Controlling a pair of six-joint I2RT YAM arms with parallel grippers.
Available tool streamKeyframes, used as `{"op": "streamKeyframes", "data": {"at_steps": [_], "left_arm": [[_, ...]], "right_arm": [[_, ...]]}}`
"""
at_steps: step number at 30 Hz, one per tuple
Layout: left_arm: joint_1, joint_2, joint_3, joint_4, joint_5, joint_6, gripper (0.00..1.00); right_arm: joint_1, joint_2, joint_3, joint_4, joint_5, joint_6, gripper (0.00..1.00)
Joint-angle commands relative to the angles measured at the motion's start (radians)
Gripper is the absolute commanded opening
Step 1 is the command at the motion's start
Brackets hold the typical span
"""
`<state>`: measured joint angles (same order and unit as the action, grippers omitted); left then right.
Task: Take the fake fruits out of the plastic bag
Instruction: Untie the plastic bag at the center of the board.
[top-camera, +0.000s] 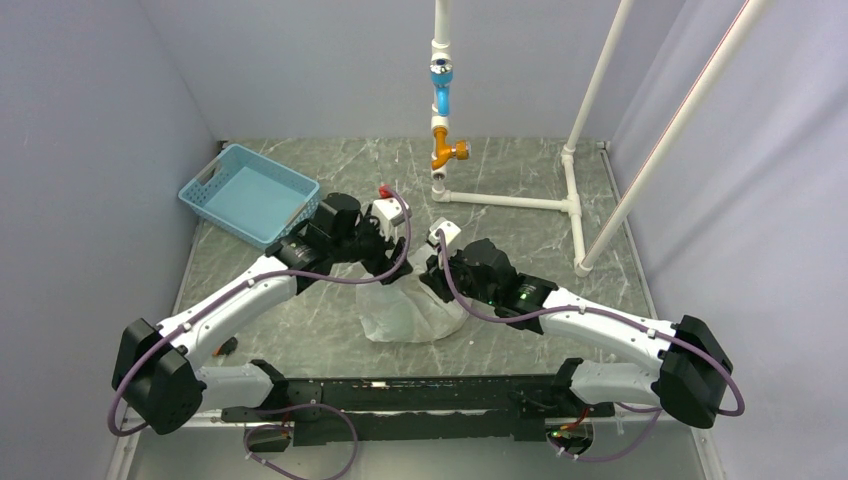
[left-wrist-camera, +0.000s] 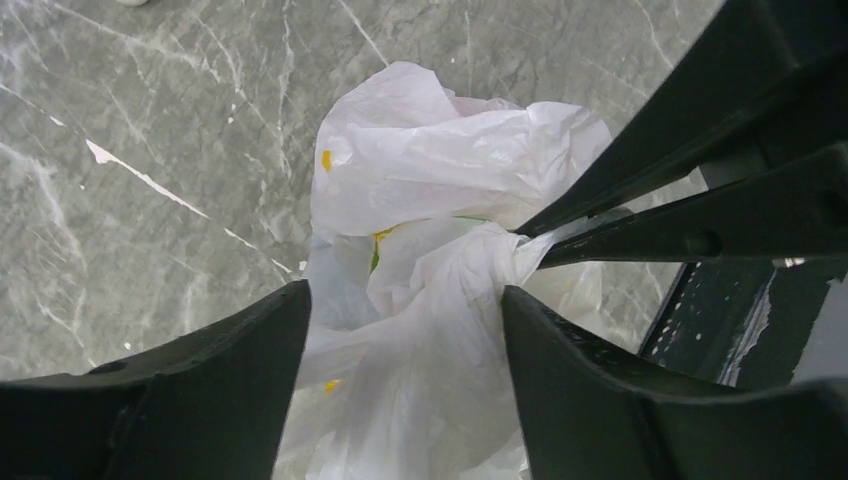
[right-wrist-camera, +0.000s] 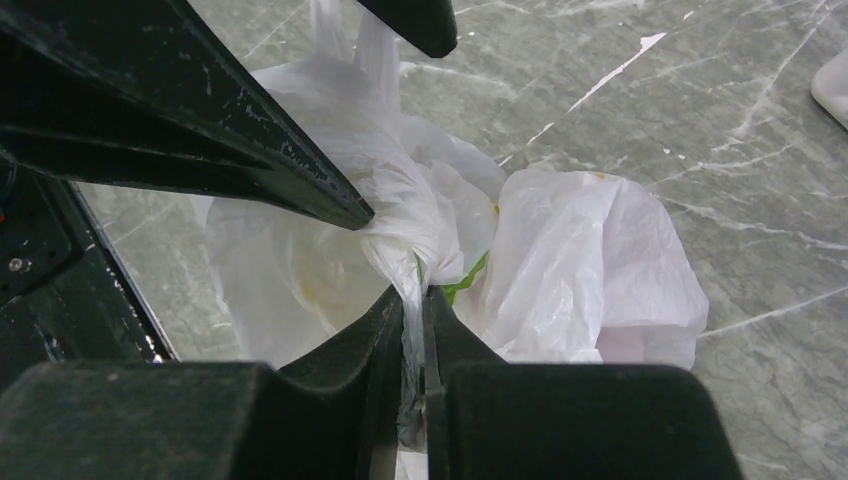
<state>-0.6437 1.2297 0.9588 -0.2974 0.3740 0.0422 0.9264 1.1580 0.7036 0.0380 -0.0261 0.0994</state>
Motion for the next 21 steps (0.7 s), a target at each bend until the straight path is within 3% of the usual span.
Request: {"op": "streamKeyframes", "data": {"at_steps": [1,5,6,8,9,14,17,18,19,20,21], "left_arm": [[-0.012,-0.001,0.044,0.006,0.017,0.021,0.67],[-0.013,-0.053,0.019,0.026,-0.032,0.019,0.46],[-0.013,-0.067,0.013,0.032,-0.038,0.022,0.36],[-0.012,-0.089,0.002,0.041,-0.053,0.023,0.04],[-0.013,-0.094,-0.003,0.044,-0.059,0.021,0.00],[-0.013,-0.099,-0.002,0.038,-0.072,0.022,0.00],[-0.012,-0.093,-0.004,0.043,-0.041,0.019,0.02],[-0.012,-0.082,-0.001,0.043,-0.012,0.018,0.14],[-0.013,-0.063,0.003,0.039,0.014,0.018,0.36],[-0.016,-0.041,0.013,0.030,0.034,0.016,0.48],[-0.022,-0.016,0.029,0.015,0.052,0.017,0.53]], "right_arm": [[0.005,-0.012,0.024,0.045,0.009,0.012,0.14],[0.005,-0.030,0.018,0.003,0.098,0.034,0.25],[0.005,-0.041,0.007,-0.003,0.115,0.039,0.32],[0.005,-0.065,-0.014,-0.013,0.151,0.045,0.36],[0.004,-0.076,-0.029,-0.018,0.180,0.051,0.36],[0.004,-0.107,-0.071,-0.027,0.244,0.081,0.29],[0.004,-0.100,-0.074,-0.006,0.185,0.061,0.45],[0.005,-0.092,-0.067,-0.003,0.173,0.059,0.47],[0.004,-0.080,-0.056,-0.003,0.168,0.058,0.48],[0.004,-0.068,-0.044,-0.004,0.164,0.055,0.48],[0.004,-0.056,-0.027,-0.006,0.159,0.053,0.48]]}}
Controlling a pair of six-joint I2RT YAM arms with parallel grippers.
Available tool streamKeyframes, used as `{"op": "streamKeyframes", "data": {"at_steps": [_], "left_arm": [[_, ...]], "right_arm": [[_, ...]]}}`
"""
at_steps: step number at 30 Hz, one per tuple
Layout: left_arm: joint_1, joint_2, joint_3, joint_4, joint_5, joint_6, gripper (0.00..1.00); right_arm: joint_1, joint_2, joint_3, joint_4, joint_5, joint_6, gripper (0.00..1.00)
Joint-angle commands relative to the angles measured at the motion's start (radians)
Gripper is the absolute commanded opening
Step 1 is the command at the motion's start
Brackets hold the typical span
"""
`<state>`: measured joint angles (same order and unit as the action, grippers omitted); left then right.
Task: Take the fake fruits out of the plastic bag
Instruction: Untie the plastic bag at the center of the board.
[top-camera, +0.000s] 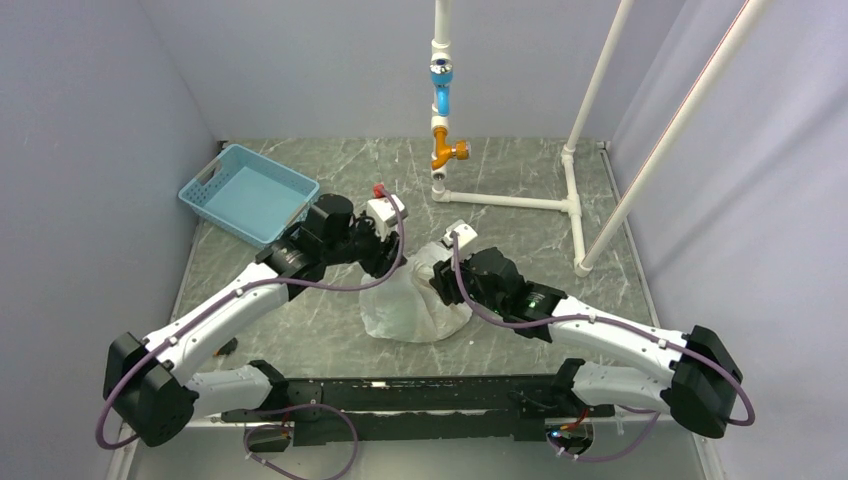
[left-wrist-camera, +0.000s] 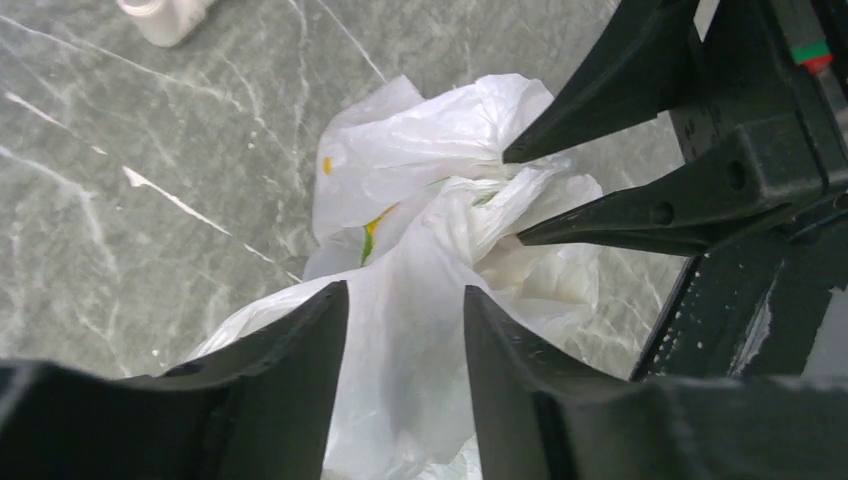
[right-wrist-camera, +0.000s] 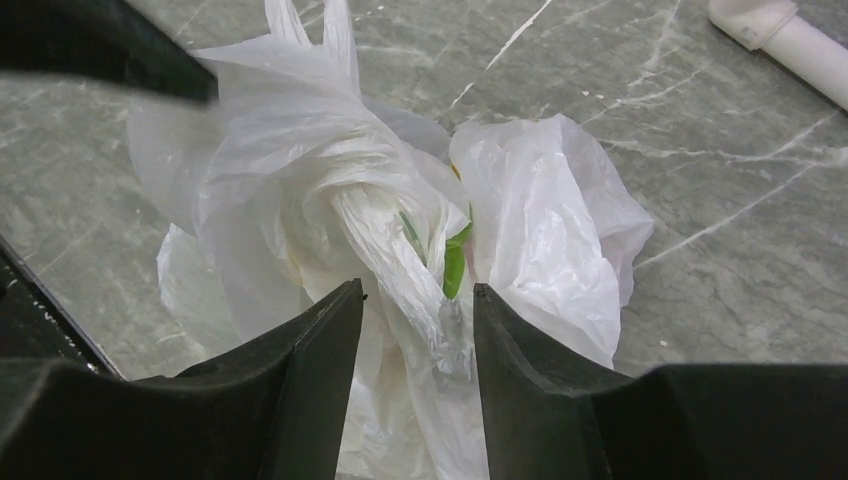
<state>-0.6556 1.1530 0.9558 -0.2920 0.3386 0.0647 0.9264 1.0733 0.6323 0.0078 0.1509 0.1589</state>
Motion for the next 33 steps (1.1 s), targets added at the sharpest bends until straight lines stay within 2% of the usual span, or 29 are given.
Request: {"op": "streamKeyframes", "data": {"at_steps": [1,3,5,7,11,14,17,18,21,22,25,27,28,31,33], "left_arm": [[-0.016,0.087,0.040,-0.002,0.089,-0.002,0.57],[-0.035,0.127,0.060,-0.028,0.074,0.007,0.64],[-0.051,0.153,0.067,-0.030,0.067,0.010,0.64],[-0.063,0.171,0.076,-0.035,0.054,0.010,0.53],[-0.066,0.163,0.079,-0.034,-0.020,0.006,0.21],[-0.067,0.123,0.060,-0.016,-0.058,0.003,0.12],[-0.067,0.091,0.043,0.000,-0.067,0.000,0.05],[-0.067,0.085,0.042,0.002,-0.069,0.001,0.03],[-0.067,0.073,0.037,0.008,-0.067,0.001,0.01],[-0.067,0.071,0.036,0.008,-0.060,0.001,0.00],[-0.066,0.068,0.035,0.010,-0.036,0.001,0.00],[-0.067,0.065,0.032,0.011,-0.030,0.001,0.00],[-0.067,0.064,0.032,0.012,-0.035,0.001,0.00],[-0.066,0.052,0.019,0.021,-0.080,0.001,0.00],[-0.066,0.046,0.007,0.030,-0.125,-0.004,0.00]], "right_arm": [[0.005,0.037,0.052,0.024,-0.022,-0.011,0.48],[0.005,0.050,0.069,0.028,-0.036,-0.013,0.47],[0.005,0.059,0.080,0.031,-0.044,-0.012,0.47],[0.007,0.066,0.086,0.033,-0.044,-0.012,0.47],[0.026,0.070,0.081,0.036,0.037,-0.015,0.42],[0.056,0.068,0.065,0.036,0.192,-0.007,0.37],[0.058,0.054,0.034,0.054,0.266,0.010,0.35],[0.059,0.050,0.024,0.062,0.262,0.006,0.36],[0.058,0.032,-0.010,0.102,0.144,-0.028,0.60],[0.060,0.027,-0.022,0.118,0.126,-0.033,0.64],[0.063,0.039,-0.027,0.120,0.195,-0.018,0.64],[0.063,0.059,-0.014,0.108,0.293,0.004,0.58],[0.063,0.068,-0.011,0.102,0.355,0.026,0.52],[0.063,0.076,-0.007,0.067,0.546,0.110,0.17],[0.061,0.066,-0.010,0.035,0.641,0.170,0.04]]}}
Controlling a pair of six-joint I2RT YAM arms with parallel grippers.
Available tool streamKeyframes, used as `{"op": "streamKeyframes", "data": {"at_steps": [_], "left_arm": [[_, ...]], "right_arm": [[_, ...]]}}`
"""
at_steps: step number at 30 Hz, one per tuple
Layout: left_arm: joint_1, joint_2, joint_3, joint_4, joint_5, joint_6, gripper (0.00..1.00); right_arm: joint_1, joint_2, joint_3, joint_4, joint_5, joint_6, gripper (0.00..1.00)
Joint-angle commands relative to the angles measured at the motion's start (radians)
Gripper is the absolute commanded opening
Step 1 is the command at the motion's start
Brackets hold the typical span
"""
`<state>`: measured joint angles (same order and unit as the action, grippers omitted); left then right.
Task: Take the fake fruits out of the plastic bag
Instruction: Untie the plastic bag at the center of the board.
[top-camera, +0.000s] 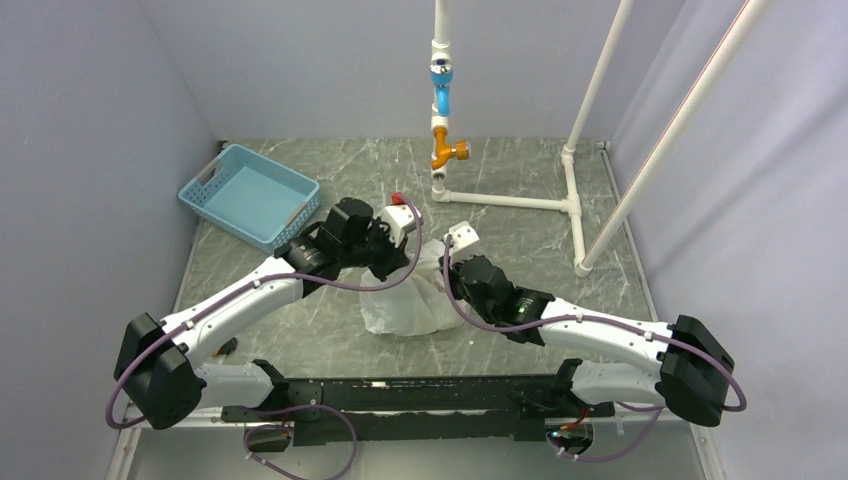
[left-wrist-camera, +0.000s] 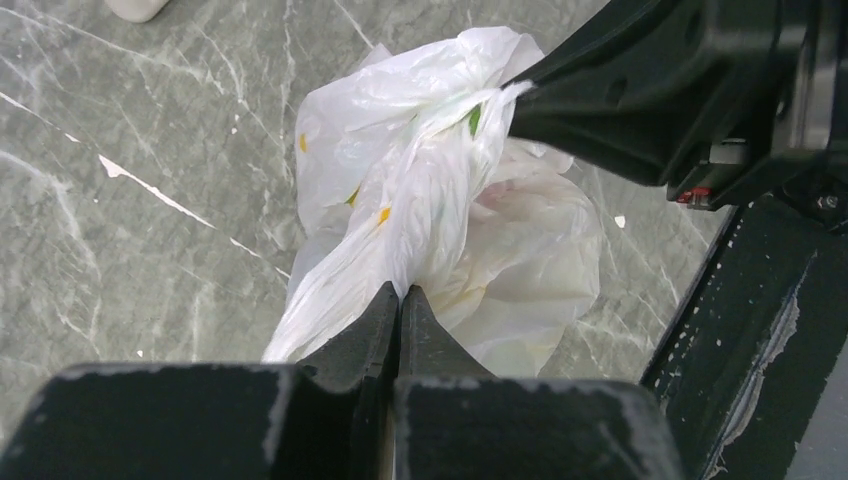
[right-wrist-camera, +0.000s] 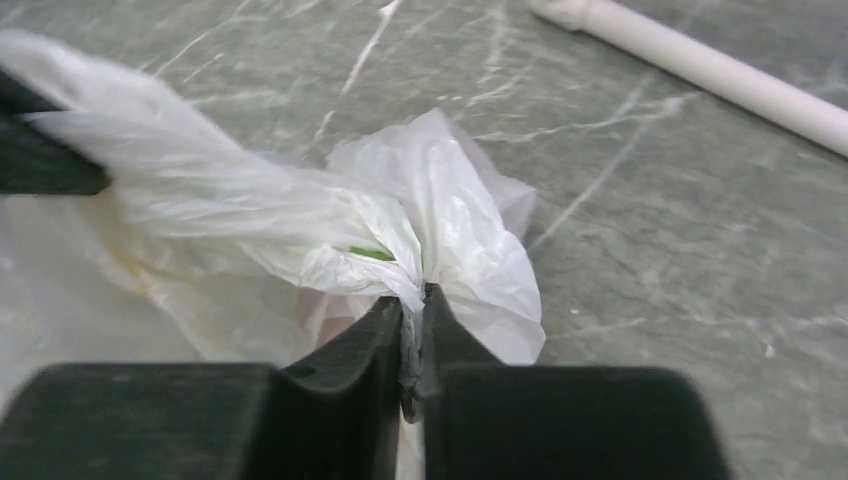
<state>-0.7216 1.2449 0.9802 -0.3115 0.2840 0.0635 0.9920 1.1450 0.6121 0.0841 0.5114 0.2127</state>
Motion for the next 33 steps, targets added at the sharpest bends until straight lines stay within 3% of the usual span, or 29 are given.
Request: {"op": "streamKeyframes", "data": {"at_steps": [1,7,14,18,22,24,27,33], "left_arm": [[-0.001,-0.047,-0.020,0.049,-0.097,-0.006,0.00],[-0.001,-0.073,-0.031,0.053,-0.308,-0.029,0.00],[-0.001,-0.142,-0.058,0.077,-0.304,-0.021,0.02],[-0.001,-0.168,-0.061,0.077,-0.274,-0.004,0.41],[-0.001,-0.200,-0.071,0.083,-0.271,0.001,0.79],[-0.001,-0.214,-0.078,0.096,-0.271,0.003,0.90],[0.002,-0.196,-0.074,0.105,-0.228,0.014,0.99],[0.002,-0.067,0.005,0.022,-0.107,0.033,0.95]], "right_arm": [[-0.005,-0.017,-0.001,-0.053,0.313,0.147,0.01],[-0.038,-0.106,-0.073,-0.063,0.301,0.274,0.00],[-0.093,-0.160,-0.089,0.009,-0.034,0.208,0.00],[-0.097,-0.187,-0.092,0.067,-0.258,0.075,0.00],[-0.096,-0.174,-0.052,0.045,-0.365,-0.006,0.00],[-0.097,-0.166,-0.033,0.035,-0.410,-0.036,0.00],[-0.098,-0.156,-0.018,0.032,-0.453,-0.059,0.00],[-0.097,-0.145,-0.023,0.056,-0.493,-0.050,0.00]]}}
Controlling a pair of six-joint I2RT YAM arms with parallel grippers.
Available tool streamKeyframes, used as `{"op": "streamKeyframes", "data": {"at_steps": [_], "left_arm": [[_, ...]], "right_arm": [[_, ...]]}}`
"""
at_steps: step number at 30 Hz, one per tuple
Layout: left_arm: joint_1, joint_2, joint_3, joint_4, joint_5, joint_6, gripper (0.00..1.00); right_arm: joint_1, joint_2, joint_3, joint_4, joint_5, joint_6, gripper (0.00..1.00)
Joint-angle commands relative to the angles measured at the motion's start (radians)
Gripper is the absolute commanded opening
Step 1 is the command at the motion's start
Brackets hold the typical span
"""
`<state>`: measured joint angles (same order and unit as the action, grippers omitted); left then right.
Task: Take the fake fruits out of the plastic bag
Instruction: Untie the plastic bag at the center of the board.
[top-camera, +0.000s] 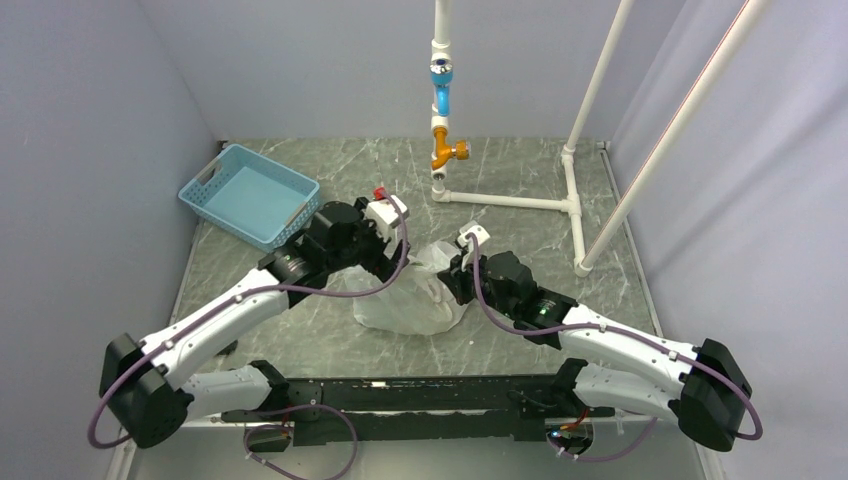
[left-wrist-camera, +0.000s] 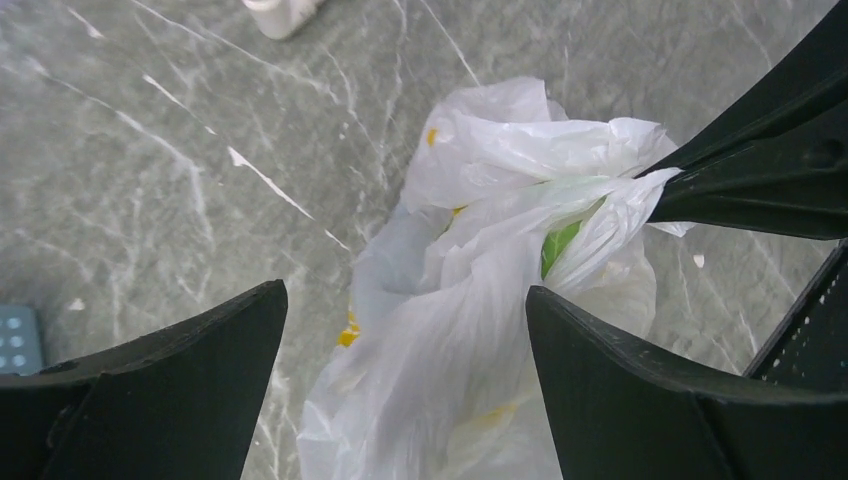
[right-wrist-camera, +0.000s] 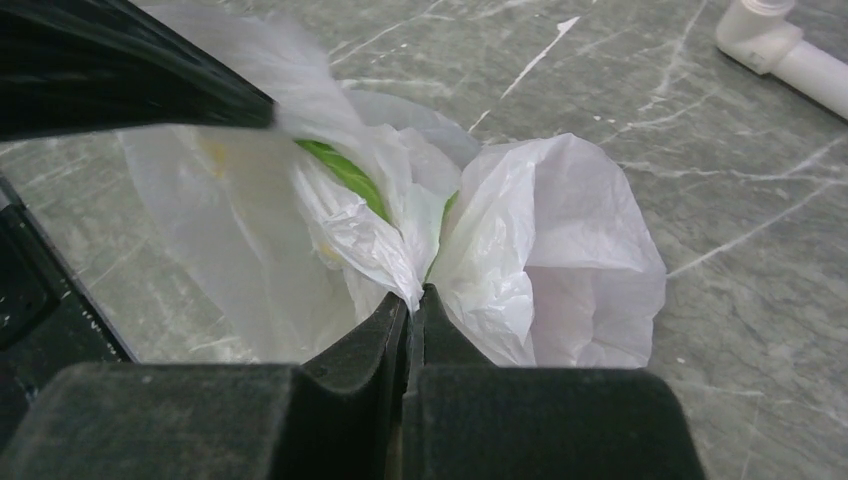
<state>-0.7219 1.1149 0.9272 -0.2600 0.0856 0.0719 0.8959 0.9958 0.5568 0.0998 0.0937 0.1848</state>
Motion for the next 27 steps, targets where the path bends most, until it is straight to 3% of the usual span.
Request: {"op": "streamKeyframes", "data": {"at_steps": [1,7,9,12,16,18,20,24,27], "left_arm": [[0.003,0.079,0.061,-0.031,0.111,0.026,0.92],[0.003,0.077,0.066,-0.037,0.085,0.025,0.54],[0.003,0.046,0.048,-0.020,0.062,0.025,0.37],[0.003,-0.003,0.019,0.009,0.019,0.017,0.03],[0.003,-0.074,-0.020,0.057,-0.147,-0.006,0.00],[0.003,-0.130,-0.058,0.090,-0.212,-0.010,0.00],[0.003,-0.174,-0.083,0.118,-0.238,-0.011,0.00],[0.003,-0.222,-0.107,0.137,-0.222,-0.006,0.00],[0.003,-0.237,-0.113,0.139,-0.207,-0.003,0.00]], "right_arm": [[0.001,0.007,0.035,0.041,-0.084,-0.024,0.00],[-0.001,0.010,0.023,0.029,-0.033,0.011,0.00],[0.000,-0.010,0.003,0.025,0.016,0.037,0.00],[0.000,-0.052,-0.043,0.022,0.101,0.084,0.00],[0.000,-0.117,-0.087,-0.048,0.313,0.283,0.00],[-0.001,-0.132,-0.069,-0.236,0.455,0.489,0.00],[-0.006,-0.147,-0.060,-0.330,0.483,0.641,0.00],[-0.006,-0.183,-0.088,-0.219,0.314,0.512,0.02],[-0.007,-0.193,-0.060,-0.243,0.304,0.414,0.17]]}}
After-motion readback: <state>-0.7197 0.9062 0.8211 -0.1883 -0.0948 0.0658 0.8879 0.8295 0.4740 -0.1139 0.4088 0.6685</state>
